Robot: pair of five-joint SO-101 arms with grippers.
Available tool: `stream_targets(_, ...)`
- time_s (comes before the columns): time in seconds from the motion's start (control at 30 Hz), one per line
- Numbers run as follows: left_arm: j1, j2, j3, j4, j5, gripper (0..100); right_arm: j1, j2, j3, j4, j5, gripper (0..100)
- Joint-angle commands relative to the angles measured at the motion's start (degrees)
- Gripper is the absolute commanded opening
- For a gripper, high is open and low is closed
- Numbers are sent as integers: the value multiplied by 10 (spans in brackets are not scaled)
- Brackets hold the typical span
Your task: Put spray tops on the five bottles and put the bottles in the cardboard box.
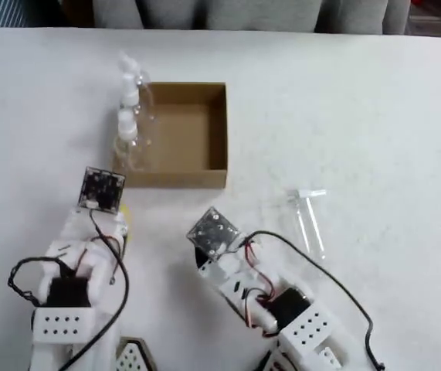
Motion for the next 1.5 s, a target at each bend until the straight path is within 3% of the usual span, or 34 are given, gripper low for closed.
stream_targets(0.0,-2,-35,47,-25,-4,41,51,5,-80,108,11,16)
stream_targets(0.2,-3,-114,102,-37,-7,46,161,9,-213,287,7,21)
stream_targets(0.37,-2,-164,101,29,-28,46,245,12,-279,333,6,21)
stream_targets(0.5,-2,-167,101,33,-68,46,290,41,-320,397,10,21)
stream_targets(0.8,1,-167,101,36,-70,49,293,295,-502,497,3,22)
stream_targets(1.07,1,-167,101,34,-71,49,290,507,-635,471,-195,22)
stream_targets(1.23,2,-167,101,33,-71,50,294,598,-703,474,-210,26)
stream_targets(1.4,2,-167,101,33,-71,50,298,647,-742,501,-211,142)
stream_targets(1.47,2,-167,101,33,-71,50,304,658,-744,501,-211,144)
